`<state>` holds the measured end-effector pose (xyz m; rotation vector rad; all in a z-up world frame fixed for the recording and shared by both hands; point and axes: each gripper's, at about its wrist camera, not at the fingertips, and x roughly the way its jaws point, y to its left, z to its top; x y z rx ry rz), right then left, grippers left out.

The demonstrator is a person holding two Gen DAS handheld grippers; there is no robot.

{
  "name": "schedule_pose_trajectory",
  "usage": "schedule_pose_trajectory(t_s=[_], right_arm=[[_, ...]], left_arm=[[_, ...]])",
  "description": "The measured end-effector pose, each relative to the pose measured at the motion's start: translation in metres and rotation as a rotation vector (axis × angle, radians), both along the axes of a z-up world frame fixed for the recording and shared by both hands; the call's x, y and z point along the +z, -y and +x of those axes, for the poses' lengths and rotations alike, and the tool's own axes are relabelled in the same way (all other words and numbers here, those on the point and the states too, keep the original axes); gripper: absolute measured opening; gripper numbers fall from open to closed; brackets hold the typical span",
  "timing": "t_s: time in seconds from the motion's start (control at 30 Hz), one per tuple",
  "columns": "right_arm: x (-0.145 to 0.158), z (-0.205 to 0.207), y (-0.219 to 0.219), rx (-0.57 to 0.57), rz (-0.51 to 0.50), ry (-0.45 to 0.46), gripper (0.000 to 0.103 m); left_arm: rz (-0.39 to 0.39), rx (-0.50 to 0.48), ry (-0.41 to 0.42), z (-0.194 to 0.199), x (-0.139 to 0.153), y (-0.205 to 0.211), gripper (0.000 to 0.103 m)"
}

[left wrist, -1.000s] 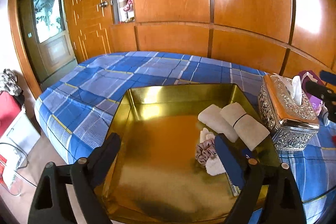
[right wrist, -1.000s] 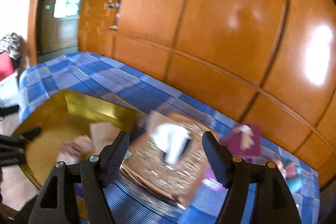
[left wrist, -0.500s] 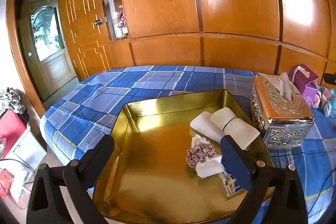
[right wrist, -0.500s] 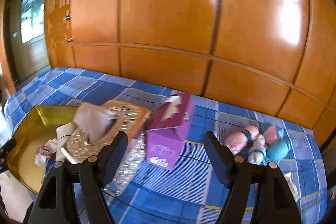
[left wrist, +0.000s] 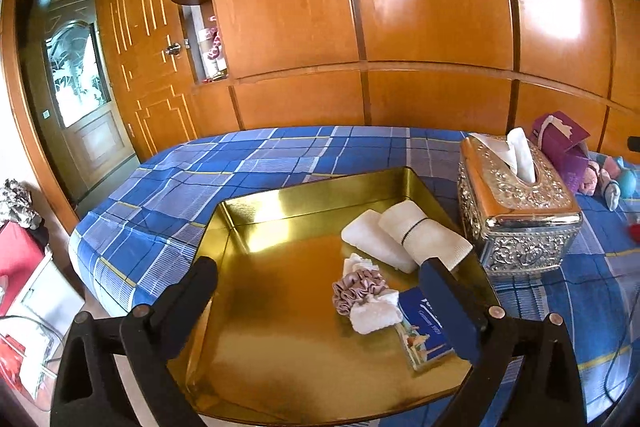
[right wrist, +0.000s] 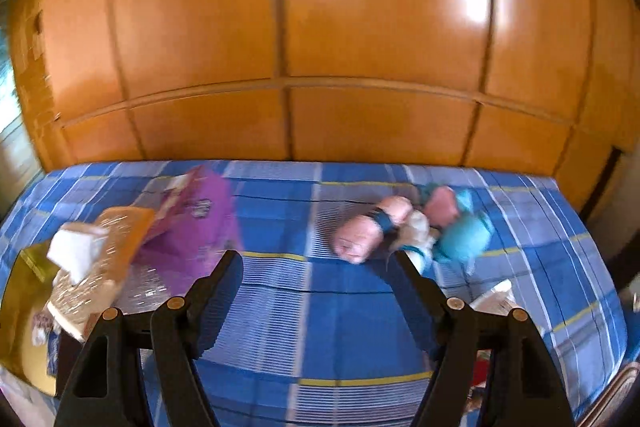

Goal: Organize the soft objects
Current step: 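Move both tools back over the bed toward the remaining soft items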

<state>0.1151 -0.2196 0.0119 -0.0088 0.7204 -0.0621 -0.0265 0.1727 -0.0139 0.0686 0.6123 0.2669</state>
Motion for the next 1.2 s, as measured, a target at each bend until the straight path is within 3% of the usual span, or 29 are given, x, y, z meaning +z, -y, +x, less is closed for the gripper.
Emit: schedule_pose_trajectory(t_s=[0.23,0.5,0.57,0.8,0.93,1.07,1.13,1.2], right_arm=[[-0.01,0.008,0.08,-0.234,0.083,-0.012,0.076],[-0.039,-0.006,0.171,-0.529,0.209,-0.021,0.076],[-0.043,-0.009,0.187,-0.556,0.31,-0.025,0.076],[-0.049,-0.022,0.21,-0.599,0.486,0.0,0.076],[-0.056,-0.027,0.221,-0.626,0.577,-0.017,0.076],[-0.073,-0.036,0.238,-0.686,0.695,-0.052,0.076],[-0.076,-0.046,0.248,-0.708,0.784,-0.012,0.076],[-0.07,-0.057,0.254,-0.698,0.855,0.089,0.076]], left_arm=[[-0.028,-0.076,-0.011,-0.001,-0.001,0.013,0.101],[-0.063,-0.369,-0.011,-0.006,0.02,0.069,0.101],[-0.053,-0.457,-0.013,-0.003,0.025,0.092,0.101],[-0.01,-0.723,-0.062,0.018,0.037,0.169,0.098],[0.024,-0.81,-0.104,0.036,0.034,0.21,0.097],[-0.003,-0.874,-0.161,0.061,0.034,0.251,0.093],[-0.013,-0.9,-0.186,0.072,0.032,0.27,0.091],[-0.025,-0.919,-0.22,0.086,0.026,0.292,0.086]])
